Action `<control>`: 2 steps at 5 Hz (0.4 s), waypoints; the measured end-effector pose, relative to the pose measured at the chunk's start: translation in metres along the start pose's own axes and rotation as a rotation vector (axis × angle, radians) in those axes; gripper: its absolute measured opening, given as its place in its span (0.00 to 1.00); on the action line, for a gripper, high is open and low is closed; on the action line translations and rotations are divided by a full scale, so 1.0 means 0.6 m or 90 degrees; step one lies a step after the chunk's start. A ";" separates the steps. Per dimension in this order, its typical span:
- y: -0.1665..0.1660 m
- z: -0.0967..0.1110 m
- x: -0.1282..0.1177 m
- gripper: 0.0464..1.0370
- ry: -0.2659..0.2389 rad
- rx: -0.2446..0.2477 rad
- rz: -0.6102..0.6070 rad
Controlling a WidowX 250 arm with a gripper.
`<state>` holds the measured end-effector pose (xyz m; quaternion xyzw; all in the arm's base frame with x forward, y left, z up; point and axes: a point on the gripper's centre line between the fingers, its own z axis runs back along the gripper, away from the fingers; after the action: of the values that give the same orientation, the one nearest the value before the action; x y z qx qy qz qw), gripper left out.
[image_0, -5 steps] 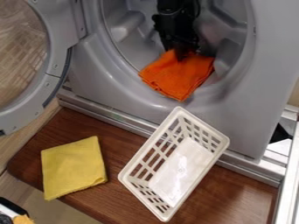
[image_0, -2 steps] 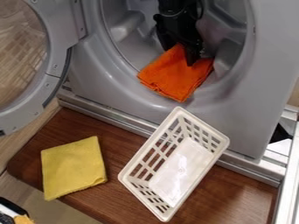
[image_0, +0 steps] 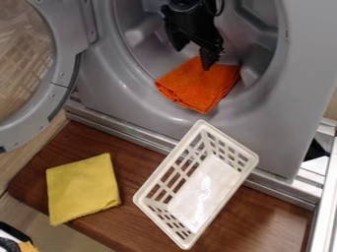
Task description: Take the orange cloth out of the basket and put it on the washer
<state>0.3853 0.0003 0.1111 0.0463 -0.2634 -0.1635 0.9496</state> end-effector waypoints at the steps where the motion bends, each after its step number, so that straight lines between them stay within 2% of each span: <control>1: -0.014 0.025 -0.026 0.96 0.000 0.016 0.011; 2: -0.043 0.046 -0.068 0.96 0.013 0.027 0.013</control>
<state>0.3308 -0.0107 0.1105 0.0657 -0.2578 -0.1478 0.9526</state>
